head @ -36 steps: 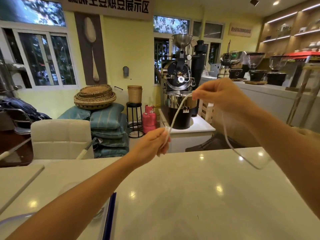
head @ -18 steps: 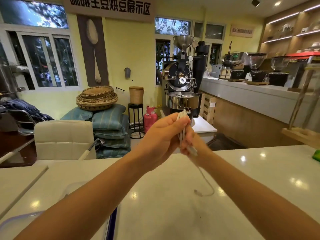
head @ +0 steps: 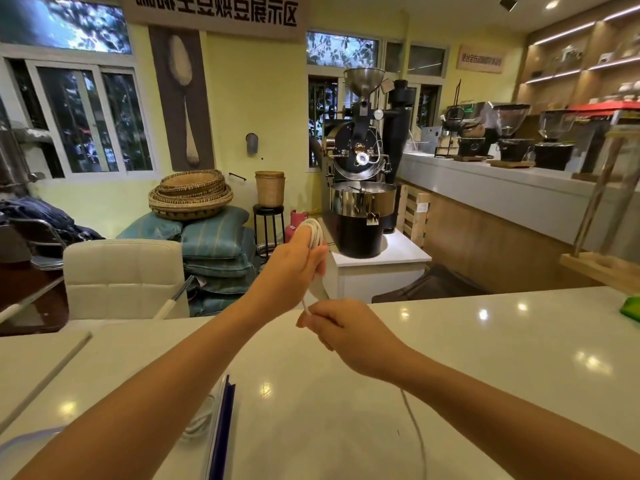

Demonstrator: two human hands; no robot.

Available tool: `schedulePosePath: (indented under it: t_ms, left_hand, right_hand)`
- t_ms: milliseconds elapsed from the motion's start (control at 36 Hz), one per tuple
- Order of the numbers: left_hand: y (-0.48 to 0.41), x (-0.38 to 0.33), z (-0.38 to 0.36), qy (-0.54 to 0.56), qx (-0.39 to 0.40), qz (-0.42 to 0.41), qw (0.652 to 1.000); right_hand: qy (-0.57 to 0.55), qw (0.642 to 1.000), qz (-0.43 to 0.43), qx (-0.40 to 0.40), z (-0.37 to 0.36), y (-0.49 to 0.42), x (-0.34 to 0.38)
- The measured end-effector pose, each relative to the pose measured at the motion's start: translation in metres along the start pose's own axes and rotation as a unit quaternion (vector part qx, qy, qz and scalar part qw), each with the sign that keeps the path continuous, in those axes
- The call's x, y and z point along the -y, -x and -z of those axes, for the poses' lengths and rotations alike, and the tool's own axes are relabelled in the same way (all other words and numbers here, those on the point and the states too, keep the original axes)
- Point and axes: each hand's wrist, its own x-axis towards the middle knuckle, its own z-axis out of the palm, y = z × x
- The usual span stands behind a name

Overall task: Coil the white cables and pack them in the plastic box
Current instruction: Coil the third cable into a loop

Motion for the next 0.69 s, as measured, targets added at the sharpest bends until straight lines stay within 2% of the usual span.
schedulePosePath:
  t_ms: [83, 194, 278, 389, 556, 694]
  left_hand:
    - [0.003, 0.008, -0.001, -0.042, 0.015, 0.001, 0.999]
    - [0.008, 0.009, -0.002, -0.041, 0.044, 0.019, 0.998]
    - [0.014, 0.005, -0.003, 0.015, 0.082, 0.043, 0.996]
    - [0.022, -0.003, -0.007, 0.145, 0.113, 0.062, 0.981]
    - [0.031, -0.021, -0.006, 0.297, 0.151, 0.075, 0.940]
    - [0.032, -0.036, -0.002, 0.414, 0.168, 0.088, 0.890]
  right_hand:
    - [0.052, 0.999, 0.012, 0.002, 0.016, -0.001, 0.004]
    - [0.097, 0.995, 0.016, 0.006, 0.047, -0.005, 0.009]
    - [0.120, 0.992, 0.047, -0.016, 0.071, -0.012, 0.014]
    - [0.168, 0.982, 0.088, -0.020, 0.095, -0.023, 0.014]
    - [0.110, 0.987, 0.092, -0.070, 0.118, -0.039, -0.004]
    - [-0.045, 0.990, 0.037, -0.128, 0.112, -0.041, -0.032]
